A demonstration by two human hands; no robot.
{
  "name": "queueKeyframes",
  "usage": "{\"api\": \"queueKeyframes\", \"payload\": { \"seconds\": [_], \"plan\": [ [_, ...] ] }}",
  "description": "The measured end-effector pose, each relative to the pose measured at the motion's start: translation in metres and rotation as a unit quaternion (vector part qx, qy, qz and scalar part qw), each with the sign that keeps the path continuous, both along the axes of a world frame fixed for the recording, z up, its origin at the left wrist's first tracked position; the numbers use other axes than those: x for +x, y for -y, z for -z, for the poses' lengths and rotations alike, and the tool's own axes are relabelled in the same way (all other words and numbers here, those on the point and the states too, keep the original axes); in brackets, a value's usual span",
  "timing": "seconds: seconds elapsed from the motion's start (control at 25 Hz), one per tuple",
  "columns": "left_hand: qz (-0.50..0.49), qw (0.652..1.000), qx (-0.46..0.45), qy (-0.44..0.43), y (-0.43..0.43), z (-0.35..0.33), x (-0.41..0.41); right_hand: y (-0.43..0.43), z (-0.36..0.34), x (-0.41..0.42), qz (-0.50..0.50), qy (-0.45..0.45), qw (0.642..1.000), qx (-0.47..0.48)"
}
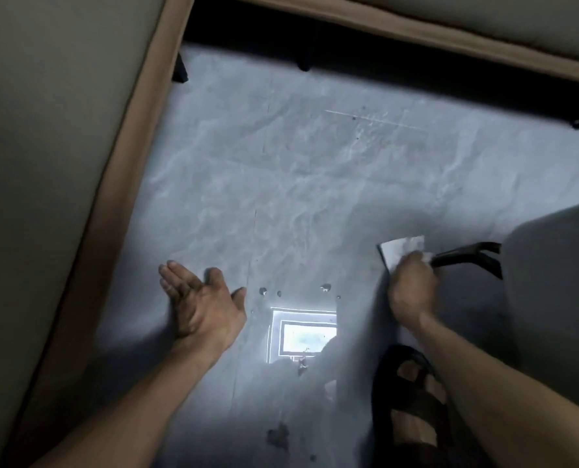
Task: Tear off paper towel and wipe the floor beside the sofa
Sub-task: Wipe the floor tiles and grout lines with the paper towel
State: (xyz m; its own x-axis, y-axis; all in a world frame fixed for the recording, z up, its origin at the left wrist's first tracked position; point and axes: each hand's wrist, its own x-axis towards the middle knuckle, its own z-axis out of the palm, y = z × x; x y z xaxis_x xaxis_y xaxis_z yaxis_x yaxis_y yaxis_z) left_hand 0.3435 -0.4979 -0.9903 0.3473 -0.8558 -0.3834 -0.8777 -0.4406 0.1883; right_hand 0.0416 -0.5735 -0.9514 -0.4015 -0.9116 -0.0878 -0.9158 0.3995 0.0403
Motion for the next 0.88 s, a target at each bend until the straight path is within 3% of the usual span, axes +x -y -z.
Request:
{"api": "queueKeyframes", "payload": {
  "seconds": [0.08, 0.12, 0.2, 0.28, 0.32, 0.44, 0.52, 0.6, 0.68, 0.76, 0.88],
  "plan": [
    [-0.001, 1.0, -0.001, 0.003, -0.001, 0.002, -0.002, -0.01, 0.012, 0.074, 0.001, 0.057, 0.998, -0.037],
    [-0.004, 1.0, -0.005, 0.002, -0.001, 0.002, 0.0, -0.013, 0.017, 0.119, -0.054, 0.118, 0.99, -0.049],
    [0.004, 1.0, -0.014, 0.011, 0.0, 0.002, 0.001, -0.021, 0.025, 0.166, -0.272, 0.181, 0.945, 0.006],
    [0.01, 1.0, -0.019, 0.014, -0.002, 0.002, 0.005, -0.011, 0.031, 0.132, -0.407, 0.124, 0.905, 0.002],
    [0.012, 1.0, -0.019, 0.012, -0.005, 0.0, 0.005, -0.006, 0.032, 0.093, -0.404, 0.078, 0.911, 0.0],
    [0.018, 1.0, -0.014, 0.009, -0.007, -0.006, 0.006, -0.003, 0.026, -0.008, -0.115, 0.026, 0.992, -0.051],
    [0.021, 1.0, -0.005, -0.005, -0.006, -0.012, 0.007, -0.009, 0.027, -0.002, 0.033, 0.013, 0.995, -0.098],
    [0.03, 0.999, -0.019, -0.02, -0.014, -0.018, 0.014, -0.012, 0.029, 0.072, 0.066, 0.04, 0.986, -0.147],
    [0.034, 0.997, -0.065, -0.031, -0.036, -0.022, 0.025, -0.023, 0.029, 0.164, -0.041, 0.125, 0.981, -0.146],
    [0.032, 0.993, -0.114, -0.007, -0.063, -0.024, 0.032, -0.045, 0.024, 0.233, -0.239, 0.209, 0.947, -0.046],
    [0.03, 0.995, -0.098, 0.021, -0.089, -0.025, 0.04, -0.048, 0.017, 0.23, -0.55, 0.162, 0.815, 0.081]
  ]
}}
